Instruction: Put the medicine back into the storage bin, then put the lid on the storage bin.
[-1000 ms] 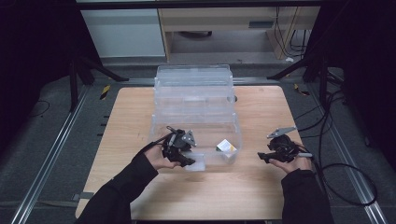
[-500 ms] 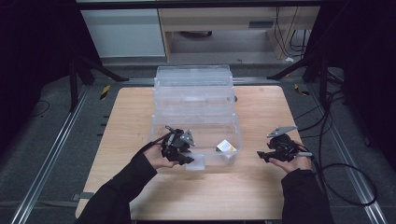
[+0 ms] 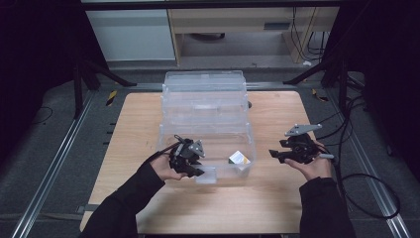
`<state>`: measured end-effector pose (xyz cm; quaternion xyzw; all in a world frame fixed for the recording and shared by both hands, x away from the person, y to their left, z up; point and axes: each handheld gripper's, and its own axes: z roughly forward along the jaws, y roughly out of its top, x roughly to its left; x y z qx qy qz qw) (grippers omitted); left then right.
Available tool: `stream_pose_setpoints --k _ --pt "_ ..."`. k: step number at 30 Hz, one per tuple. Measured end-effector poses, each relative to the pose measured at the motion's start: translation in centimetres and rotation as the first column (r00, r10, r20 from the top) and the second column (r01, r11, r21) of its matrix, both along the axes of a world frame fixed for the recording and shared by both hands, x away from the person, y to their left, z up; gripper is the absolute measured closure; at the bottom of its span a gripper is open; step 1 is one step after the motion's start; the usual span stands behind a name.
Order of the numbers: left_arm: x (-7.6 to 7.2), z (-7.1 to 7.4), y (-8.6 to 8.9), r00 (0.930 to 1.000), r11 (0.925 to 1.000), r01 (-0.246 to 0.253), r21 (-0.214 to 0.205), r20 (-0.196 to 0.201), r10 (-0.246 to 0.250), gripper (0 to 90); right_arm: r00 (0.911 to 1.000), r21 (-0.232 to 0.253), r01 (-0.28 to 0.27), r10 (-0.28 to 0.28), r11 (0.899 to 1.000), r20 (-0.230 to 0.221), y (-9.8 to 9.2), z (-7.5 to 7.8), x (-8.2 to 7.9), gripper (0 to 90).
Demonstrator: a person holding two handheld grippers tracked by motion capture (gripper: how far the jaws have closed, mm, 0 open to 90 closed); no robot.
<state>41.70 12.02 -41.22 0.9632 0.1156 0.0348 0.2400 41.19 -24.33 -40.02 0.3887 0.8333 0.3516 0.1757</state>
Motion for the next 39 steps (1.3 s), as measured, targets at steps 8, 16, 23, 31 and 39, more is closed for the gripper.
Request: stream_pose_setpoints --k 8,16,23,31,39 --pt "-0.1 0.0 0.1 1.0 0.9999 0.01 0.005 -0.003 -0.01 70.3 0.9979 0.05 -0.02 0.017 0.999 0.063 0.8 2.4 0.6 42.3" --pt "-0.2 0.0 0.3 0.9999 0.9999 0.015 0.007 -0.003 -0.015 70.3 0.9947 0.052 -0.052 0.047 0.997 0.091 2.2 4.4 1.6 41.6" --pt "-0.3 0.0 0.3 0.9999 0.9999 0.014 0.009 -0.005 -0.014 70.2 0.9929 0.055 -0.076 0.07 0.996 0.096 3.4 5.1 2.7 41.5" --pt "-0.2 0.0 0.3 0.9999 0.9999 0.012 0.001 -0.011 -0.012 70.3 0.9866 0.041 -0.12 0.115 0.992 0.116 4.7 6.4 3.9 41.9" --pt "-0.2 0.0 0.3 0.9998 0.9999 0.017 0.003 -0.009 -0.017 70.3 0.9823 0.017 -0.146 0.143 0.989 0.121 5.7 7.0 5.2 42.7"
